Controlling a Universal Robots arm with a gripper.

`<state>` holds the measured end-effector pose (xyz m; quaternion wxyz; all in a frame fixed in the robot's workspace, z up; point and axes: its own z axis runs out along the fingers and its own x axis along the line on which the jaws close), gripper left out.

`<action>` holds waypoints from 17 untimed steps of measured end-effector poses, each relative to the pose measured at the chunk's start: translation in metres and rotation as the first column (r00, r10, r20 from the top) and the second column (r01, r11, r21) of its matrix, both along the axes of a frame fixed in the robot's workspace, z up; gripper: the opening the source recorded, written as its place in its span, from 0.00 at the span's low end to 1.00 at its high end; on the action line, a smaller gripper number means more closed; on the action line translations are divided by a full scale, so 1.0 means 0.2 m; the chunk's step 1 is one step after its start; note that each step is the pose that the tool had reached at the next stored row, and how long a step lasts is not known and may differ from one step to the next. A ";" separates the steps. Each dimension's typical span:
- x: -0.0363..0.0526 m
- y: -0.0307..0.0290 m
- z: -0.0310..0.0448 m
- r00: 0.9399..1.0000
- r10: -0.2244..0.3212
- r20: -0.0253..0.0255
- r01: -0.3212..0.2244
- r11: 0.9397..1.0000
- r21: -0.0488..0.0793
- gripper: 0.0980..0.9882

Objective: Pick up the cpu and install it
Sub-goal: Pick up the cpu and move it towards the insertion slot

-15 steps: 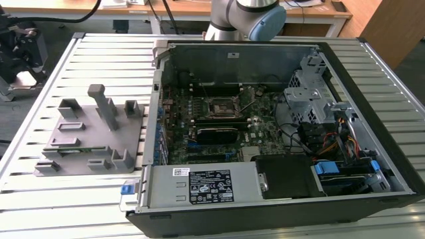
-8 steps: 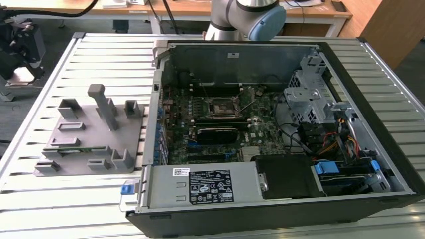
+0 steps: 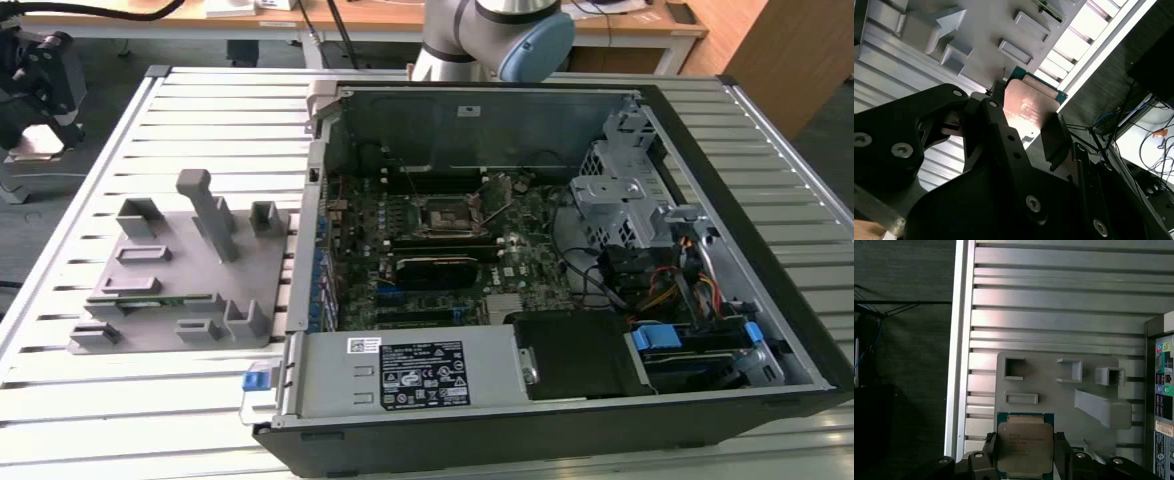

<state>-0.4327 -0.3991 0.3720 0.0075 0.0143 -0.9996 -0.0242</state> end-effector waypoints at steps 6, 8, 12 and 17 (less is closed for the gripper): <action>0.000 0.010 0.040 1.000 0.000 0.000 0.000 1.000 0.000 0.49; 0.000 0.012 0.052 1.000 0.000 0.000 0.000 1.000 0.000 0.49; 0.003 0.015 0.055 1.000 0.000 0.000 0.000 1.000 0.000 0.49; 0.019 0.019 0.055 1.000 0.000 0.000 0.000 1.000 0.000 0.49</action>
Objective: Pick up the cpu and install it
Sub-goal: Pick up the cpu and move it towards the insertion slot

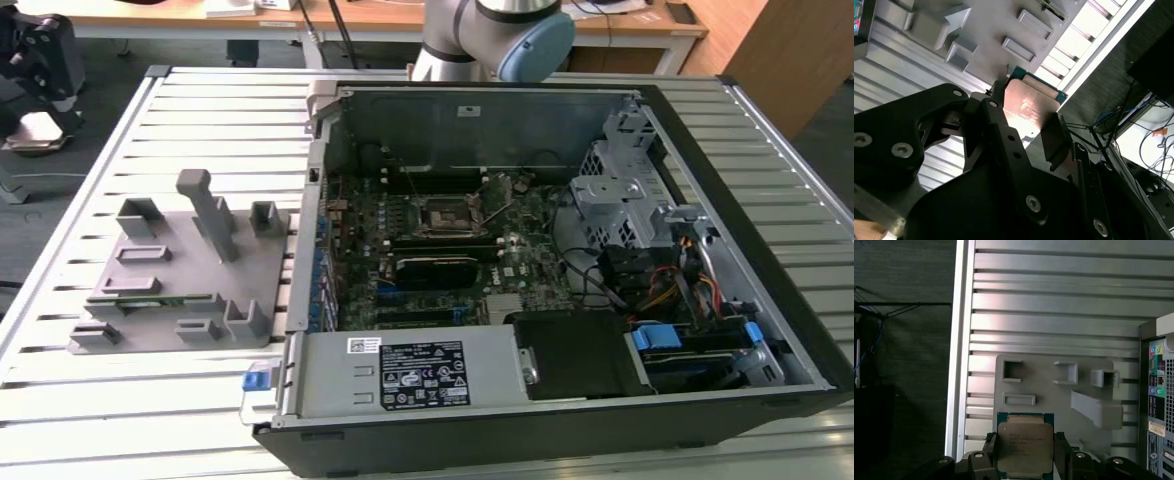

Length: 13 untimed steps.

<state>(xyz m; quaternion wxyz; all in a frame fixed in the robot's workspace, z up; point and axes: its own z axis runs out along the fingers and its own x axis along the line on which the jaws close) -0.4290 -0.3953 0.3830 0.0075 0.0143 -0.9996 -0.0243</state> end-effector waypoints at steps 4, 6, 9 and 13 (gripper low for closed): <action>0.013 0.001 0.000 1.000 0.000 0.000 0.000 1.000 0.000 0.49; 0.021 0.001 0.000 1.000 0.000 0.000 0.000 1.000 0.000 0.49; 0.034 0.002 0.000 1.000 0.000 0.000 0.000 1.000 0.000 0.49; 0.054 0.002 0.000 1.000 0.000 0.000 0.000 1.000 0.000 0.49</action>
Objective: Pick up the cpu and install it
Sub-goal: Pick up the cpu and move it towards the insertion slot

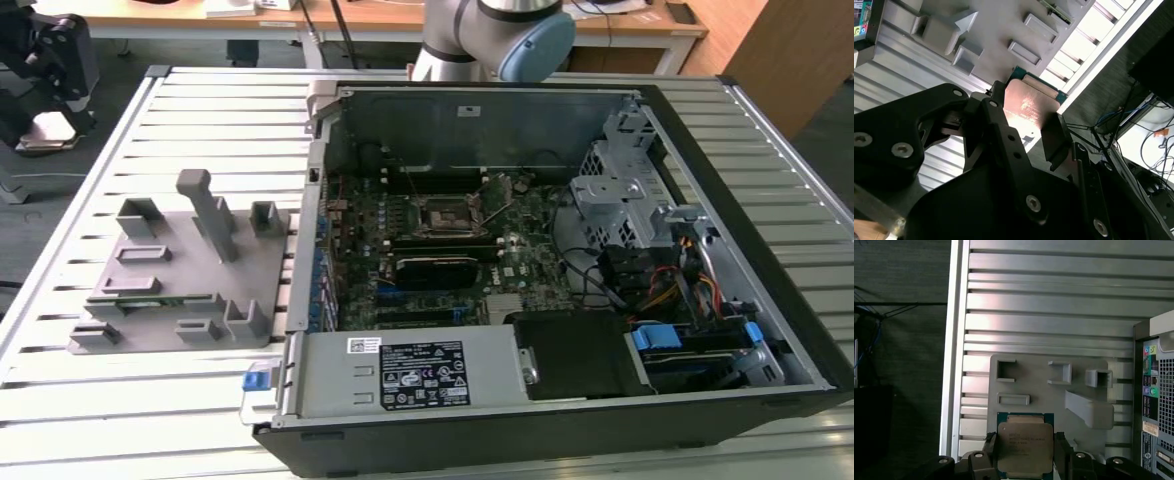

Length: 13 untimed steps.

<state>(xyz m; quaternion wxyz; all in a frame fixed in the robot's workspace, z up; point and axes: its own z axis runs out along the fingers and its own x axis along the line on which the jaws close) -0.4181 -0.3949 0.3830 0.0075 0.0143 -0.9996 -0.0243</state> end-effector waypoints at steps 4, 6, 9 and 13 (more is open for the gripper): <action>0.020 0.001 0.000 1.000 0.000 0.000 0.000 1.000 0.000 0.49; 0.030 0.001 0.000 1.000 0.000 0.000 0.000 1.000 0.000 0.49; 0.045 0.002 0.000 1.000 0.000 0.000 0.000 1.000 0.000 0.49; 0.064 0.003 0.000 1.000 0.000 0.000 0.000 1.000 0.000 0.49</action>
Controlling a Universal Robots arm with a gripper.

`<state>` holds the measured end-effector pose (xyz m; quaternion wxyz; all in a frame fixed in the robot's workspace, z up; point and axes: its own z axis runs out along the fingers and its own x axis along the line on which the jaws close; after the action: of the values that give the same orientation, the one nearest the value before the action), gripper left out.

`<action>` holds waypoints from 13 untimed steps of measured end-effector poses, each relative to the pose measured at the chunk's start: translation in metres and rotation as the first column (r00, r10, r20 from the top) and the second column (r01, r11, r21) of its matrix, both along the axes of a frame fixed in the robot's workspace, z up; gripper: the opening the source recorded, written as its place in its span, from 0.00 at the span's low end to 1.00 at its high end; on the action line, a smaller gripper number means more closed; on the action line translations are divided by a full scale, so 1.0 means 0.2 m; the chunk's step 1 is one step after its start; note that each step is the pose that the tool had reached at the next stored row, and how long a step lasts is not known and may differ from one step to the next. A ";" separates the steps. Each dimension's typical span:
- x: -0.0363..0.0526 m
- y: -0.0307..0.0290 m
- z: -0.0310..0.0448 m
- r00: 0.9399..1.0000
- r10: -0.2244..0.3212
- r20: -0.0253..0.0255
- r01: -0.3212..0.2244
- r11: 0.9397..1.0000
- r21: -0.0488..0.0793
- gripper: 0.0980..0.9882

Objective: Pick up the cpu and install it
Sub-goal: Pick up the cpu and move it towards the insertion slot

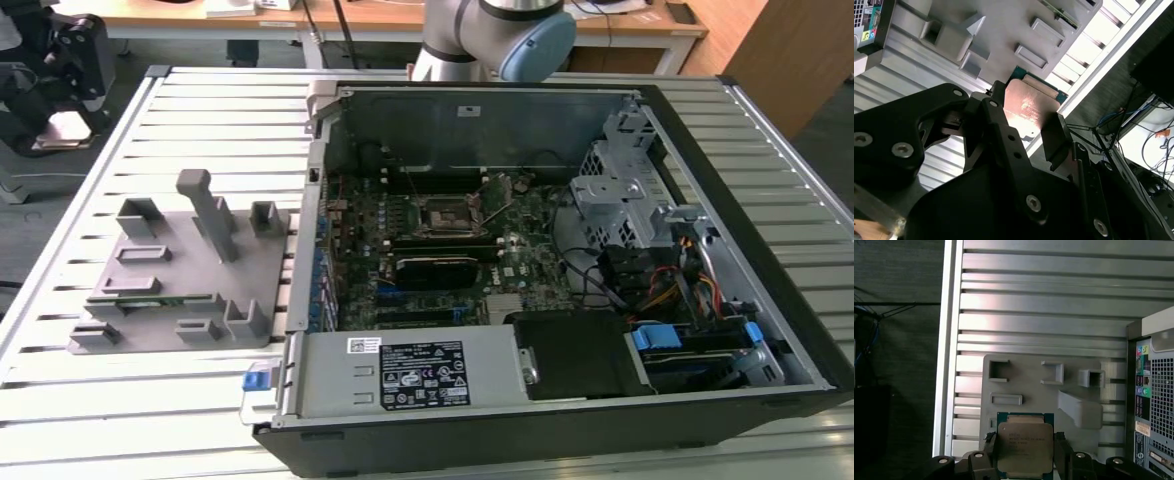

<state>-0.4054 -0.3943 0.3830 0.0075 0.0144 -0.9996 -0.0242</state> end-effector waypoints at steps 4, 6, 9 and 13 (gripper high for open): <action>0.018 0.001 0.000 1.000 0.000 0.000 0.000 1.000 0.000 0.49; 0.027 0.001 0.000 1.000 0.000 0.000 0.000 1.000 0.000 0.49; 0.040 0.003 0.000 1.000 0.000 0.000 0.000 1.000 0.000 0.49; 0.066 0.004 0.000 1.000 0.000 0.000 0.000 1.000 0.000 0.49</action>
<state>-0.3922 -0.3936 0.3830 0.0076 0.0144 -0.9996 -0.0242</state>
